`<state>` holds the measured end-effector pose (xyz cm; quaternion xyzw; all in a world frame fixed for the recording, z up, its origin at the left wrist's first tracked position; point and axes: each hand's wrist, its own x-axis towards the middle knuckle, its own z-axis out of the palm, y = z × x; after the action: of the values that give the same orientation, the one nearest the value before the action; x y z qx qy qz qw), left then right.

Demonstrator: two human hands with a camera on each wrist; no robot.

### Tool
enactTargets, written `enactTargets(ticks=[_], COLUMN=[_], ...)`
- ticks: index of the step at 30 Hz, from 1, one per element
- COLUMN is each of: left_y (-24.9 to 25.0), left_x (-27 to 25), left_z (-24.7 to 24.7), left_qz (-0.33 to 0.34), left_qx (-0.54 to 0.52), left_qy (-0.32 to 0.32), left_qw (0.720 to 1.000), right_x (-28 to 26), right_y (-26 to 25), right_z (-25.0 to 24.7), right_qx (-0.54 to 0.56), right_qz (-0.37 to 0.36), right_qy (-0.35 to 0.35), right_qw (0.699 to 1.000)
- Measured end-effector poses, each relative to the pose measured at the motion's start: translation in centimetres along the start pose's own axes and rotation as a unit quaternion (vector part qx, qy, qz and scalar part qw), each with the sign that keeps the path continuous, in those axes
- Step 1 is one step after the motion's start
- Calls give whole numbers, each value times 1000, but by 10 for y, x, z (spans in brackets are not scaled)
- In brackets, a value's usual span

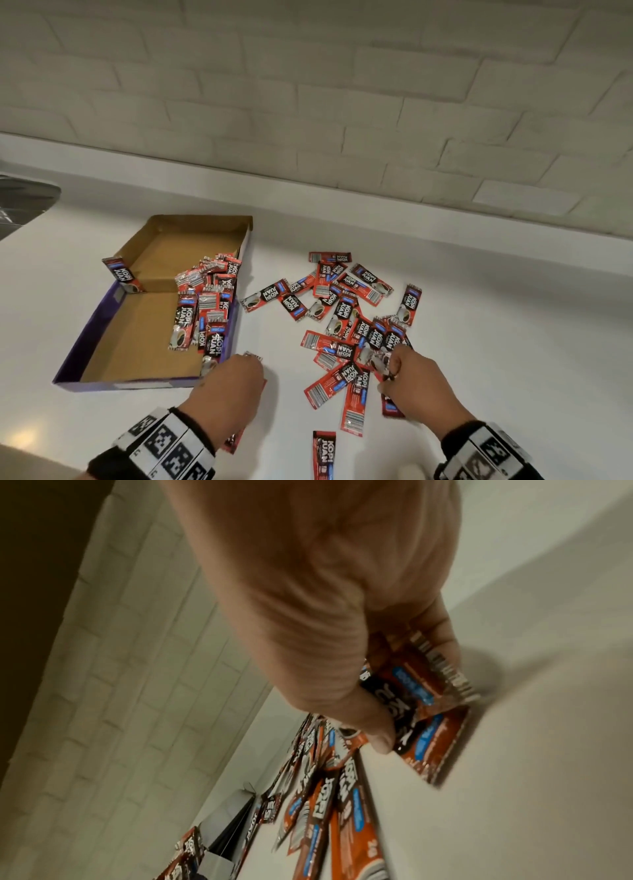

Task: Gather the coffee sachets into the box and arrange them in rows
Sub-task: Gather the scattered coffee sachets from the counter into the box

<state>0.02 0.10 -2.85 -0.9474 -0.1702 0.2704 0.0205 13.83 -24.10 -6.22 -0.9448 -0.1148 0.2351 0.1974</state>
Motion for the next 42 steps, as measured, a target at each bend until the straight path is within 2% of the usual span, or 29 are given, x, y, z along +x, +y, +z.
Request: enactTargets(ticks=[4, 6, 9, 11, 14, 20, 25, 28, 31, 35, 37, 42], left_y=[4, 5, 9, 12, 19, 58, 83, 83, 79, 81, 87, 98], left_x=[-2, -6, -8, -7, -3, 38, 68, 77, 76, 64, 57, 44], left_z=[4, 6, 8, 7, -4, -50, -60, -58, -65, -75, -70, -51], left_qz=[28, 34, 59, 63, 94, 176, 187, 187, 168, 199, 222, 184], left_qx=[-14, -49, -39, -40, -37, -101, -50, -26, -49, -122, -100, -95], left_qy=[16, 5, -17, -29, -25, 80, 50, 47, 48, -15, -27, -27], left_qw=[999, 998, 997, 997, 995, 976, 980, 981, 983, 972, 969, 978], right_x=[-3, 4, 21, 32, 50, 58, 50, 41, 37, 45, 51, 48], right_y=[9, 13, 17, 16, 19, 17, 22, 24, 22, 12, 6, -13], right_z=[-16, -28, -47, -54, -56, -62, -66, -72, -75, -55, -40, -30], right_qx=[41, 54, 28, -21, -180, -263, -249, -192, -148, -142, -160, -215], right_qz=[-28, -36, -57, -93, -148, -177, -165, -154, -153, -193, -210, -228], right_qy=[21, 33, 24, -19, -71, -91, -89, -82, -54, -49, -48, -40], right_qw=[999, 997, 998, 995, 970, 944, 950, 966, 976, 970, 963, 949])
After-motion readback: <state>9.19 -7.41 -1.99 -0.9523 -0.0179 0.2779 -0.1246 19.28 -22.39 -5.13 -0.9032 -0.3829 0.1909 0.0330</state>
